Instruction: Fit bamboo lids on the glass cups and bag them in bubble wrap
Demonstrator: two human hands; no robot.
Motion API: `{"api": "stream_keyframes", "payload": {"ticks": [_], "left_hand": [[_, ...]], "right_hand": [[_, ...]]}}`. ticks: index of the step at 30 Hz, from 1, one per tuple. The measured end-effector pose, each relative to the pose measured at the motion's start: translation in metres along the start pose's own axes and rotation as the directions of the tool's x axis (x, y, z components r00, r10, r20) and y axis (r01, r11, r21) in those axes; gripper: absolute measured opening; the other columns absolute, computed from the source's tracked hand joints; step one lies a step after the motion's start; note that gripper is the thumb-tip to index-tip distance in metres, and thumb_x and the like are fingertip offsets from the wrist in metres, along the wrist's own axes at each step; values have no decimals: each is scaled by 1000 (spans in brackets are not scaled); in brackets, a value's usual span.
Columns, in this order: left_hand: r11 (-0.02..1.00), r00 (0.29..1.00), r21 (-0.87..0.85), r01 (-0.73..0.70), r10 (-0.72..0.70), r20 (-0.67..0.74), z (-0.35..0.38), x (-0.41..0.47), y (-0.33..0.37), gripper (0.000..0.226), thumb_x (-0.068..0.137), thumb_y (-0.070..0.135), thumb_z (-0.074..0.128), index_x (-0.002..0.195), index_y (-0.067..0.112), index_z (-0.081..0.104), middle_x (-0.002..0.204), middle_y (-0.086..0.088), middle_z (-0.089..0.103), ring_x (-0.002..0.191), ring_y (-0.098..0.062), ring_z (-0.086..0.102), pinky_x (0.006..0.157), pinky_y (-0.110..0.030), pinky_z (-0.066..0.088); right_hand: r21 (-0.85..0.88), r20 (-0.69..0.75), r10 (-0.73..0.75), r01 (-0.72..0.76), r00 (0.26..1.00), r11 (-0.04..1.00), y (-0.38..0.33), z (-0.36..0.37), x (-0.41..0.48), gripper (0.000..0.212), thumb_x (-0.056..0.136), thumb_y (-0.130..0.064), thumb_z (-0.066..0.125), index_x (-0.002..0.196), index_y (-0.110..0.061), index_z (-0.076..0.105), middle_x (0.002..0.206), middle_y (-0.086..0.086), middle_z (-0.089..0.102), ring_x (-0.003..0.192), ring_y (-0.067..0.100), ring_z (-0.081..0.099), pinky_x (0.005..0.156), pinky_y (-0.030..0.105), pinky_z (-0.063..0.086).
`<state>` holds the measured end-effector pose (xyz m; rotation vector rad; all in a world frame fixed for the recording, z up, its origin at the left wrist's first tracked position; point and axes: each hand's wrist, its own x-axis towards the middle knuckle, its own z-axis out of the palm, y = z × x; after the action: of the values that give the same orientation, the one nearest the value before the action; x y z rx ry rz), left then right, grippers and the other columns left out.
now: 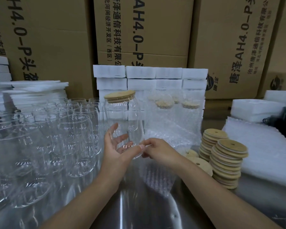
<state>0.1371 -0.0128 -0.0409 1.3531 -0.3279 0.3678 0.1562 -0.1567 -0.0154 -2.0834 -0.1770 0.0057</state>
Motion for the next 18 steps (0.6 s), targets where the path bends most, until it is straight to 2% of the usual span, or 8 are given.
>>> {"api": "stream_keyframes", "payload": {"ticks": [2, 3, 6, 8, 10, 12, 15, 18], "left_hand": [[1000, 1000, 9, -30, 30, -8, 0, 0, 1, 77, 51, 34, 85, 106, 68, 42, 117, 11, 57, 100, -4, 66, 78, -29, 58], [999, 999, 9, -42, 42, -8, 0, -1, 1, 79, 50, 35, 85, 106, 68, 41, 117, 11, 57, 99, -1, 66, 75, -27, 57], [998, 998, 15, -68, 69, -11, 0, -2, 3, 85, 42, 45, 83, 112, 66, 39, 117, 12, 57, 100, 0, 65, 75, -24, 54], [997, 997, 24, -74, 75, -10, -1, -3, 3, 88, 42, 46, 83, 115, 65, 38, 118, 13, 57, 102, -2, 64, 76, -23, 54], [996, 997, 36, -77, 77, -8, 0, -3, 3, 87, 45, 41, 84, 115, 64, 38, 118, 13, 57, 104, -5, 64, 76, -23, 54], [996, 997, 38, -81, 81, 0, 1, -4, 2, 84, 50, 35, 84, 114, 64, 39, 118, 12, 57, 103, -3, 65, 76, -23, 54], [997, 997, 25, -76, 76, 12, 2, -5, 4, 86, 42, 42, 84, 112, 64, 40, 117, 11, 57, 100, 0, 65, 77, -25, 56], [998, 998, 23, -66, 66, 15, 2, -5, 4, 86, 42, 40, 85, 111, 65, 41, 118, 10, 58, 101, -2, 65, 76, -25, 56]], "right_hand": [[-134, 12, -18, 19, 1000, 991, 4, -4, -2, 26, 93, -15, 53, 118, -21, 59, 91, -7, 68, 87, 6, 64, 62, 9, 45], [-220, 0, -46, 45, 999, 974, 3, -6, -4, 27, 93, -16, 53, 119, -23, 59, 93, -7, 67, 85, 7, 63, 59, 11, 43], [-475, 5, -114, 103, 993, 874, -2, -10, -13, 18, 86, -31, 64, 104, -26, 63, 85, -13, 56, 78, 6, 56, 57, 13, 37], [-553, 78, -97, 124, 992, 824, -2, -7, -21, 29, 75, -49, 71, 92, -27, 62, 84, -14, 55, 76, 4, 54, 59, 17, 39], [-609, 166, -79, 165, 983, 775, -3, -1, -26, 35, 68, -54, 73, 88, -27, 61, 83, -13, 56, 74, 4, 53, 59, 20, 39], [-627, 218, -93, 213, 971, 749, -3, 4, -27, 27, 72, -47, 73, 85, -27, 61, 81, -12, 57, 77, 8, 54, 60, 20, 39], [-605, 167, -132, 207, 977, 769, -5, 4, -26, 12, 82, -32, 64, 74, -26, 58, 77, -7, 59, 79, 12, 56, 65, 23, 42], [-546, 65, -109, 127, 992, 828, -6, 2, -26, 24, 84, -27, 57, 71, -9, 65, 78, 8, 68, 76, 21, 63, 71, 30, 51]]}}
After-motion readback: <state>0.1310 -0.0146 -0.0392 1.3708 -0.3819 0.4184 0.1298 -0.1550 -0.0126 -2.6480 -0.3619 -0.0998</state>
